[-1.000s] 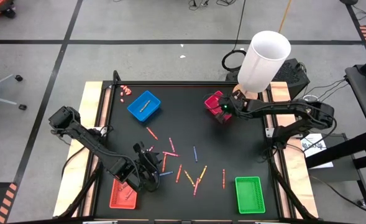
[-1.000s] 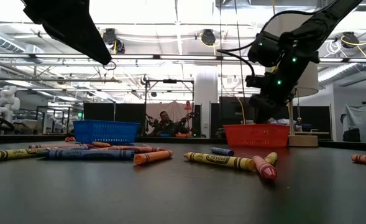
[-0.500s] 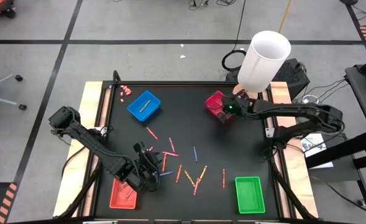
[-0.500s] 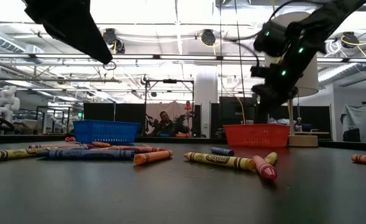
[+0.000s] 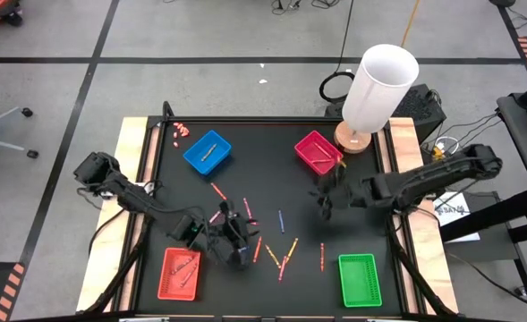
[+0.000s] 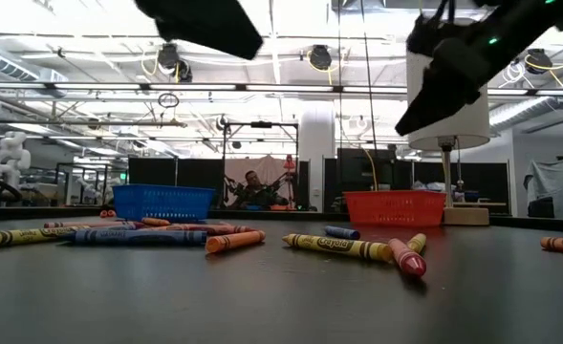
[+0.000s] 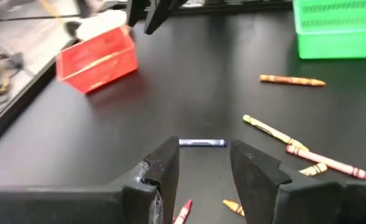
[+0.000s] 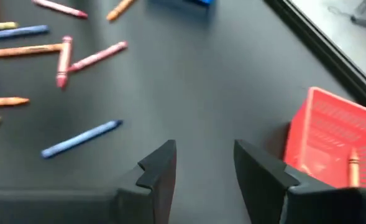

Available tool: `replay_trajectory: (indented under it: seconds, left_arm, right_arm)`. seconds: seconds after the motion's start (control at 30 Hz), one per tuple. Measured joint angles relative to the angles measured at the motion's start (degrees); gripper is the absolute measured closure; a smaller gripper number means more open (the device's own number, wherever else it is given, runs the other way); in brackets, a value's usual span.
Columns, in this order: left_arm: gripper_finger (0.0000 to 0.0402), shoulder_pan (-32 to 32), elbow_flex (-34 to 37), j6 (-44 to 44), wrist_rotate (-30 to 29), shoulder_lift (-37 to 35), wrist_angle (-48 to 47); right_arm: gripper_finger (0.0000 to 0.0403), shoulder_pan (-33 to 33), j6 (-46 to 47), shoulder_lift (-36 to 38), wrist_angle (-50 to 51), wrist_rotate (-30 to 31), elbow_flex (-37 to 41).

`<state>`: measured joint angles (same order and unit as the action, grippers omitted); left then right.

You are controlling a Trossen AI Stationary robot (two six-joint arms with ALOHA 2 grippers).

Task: Sort crayons
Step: Put the blue crayon into the green bin

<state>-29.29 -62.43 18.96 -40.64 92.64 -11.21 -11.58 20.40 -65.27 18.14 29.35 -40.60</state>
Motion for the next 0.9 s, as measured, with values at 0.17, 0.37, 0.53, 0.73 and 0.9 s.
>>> replay_trajectory:
  seconds: [0.17, 0.37, 0.53, 0.73, 0.9]
  left_arm:
    - [0.0261, 3.93, -0.7, -3.75, 4.32, 0.02, 1.39]
    - [0.0261, 7.73, -0.7, -5.67, 10.61, 0.04, 1.22]
    - [0.0261, 7.72, -0.7, -7.33, 10.82, 0.04, 1.23]
    - [0.0261, 5.42, 0.34, -4.5, 10.78, 0.04, 1.44]
    - [0.0261, 3.77, 2.2, -2.35, 10.43, 0.09, 1.25]
  right_arm:
    - [0.0255, -8.5, 8.79, -4.45, -1.65, 9.08, -0.02]
    - [0.0255, -11.82, 12.91, -11.2, -8.75, 7.55, -0.02]
    - [0.0255, -12.15, 9.71, -19.08, -20.59, 3.13, -0.02]
    - [0.0255, -11.07, 8.88, -25.51, -24.22, 2.45, -3.3]
    - [0.0255, -10.92, 7.98, -32.08, -23.78, 3.76, -7.6]
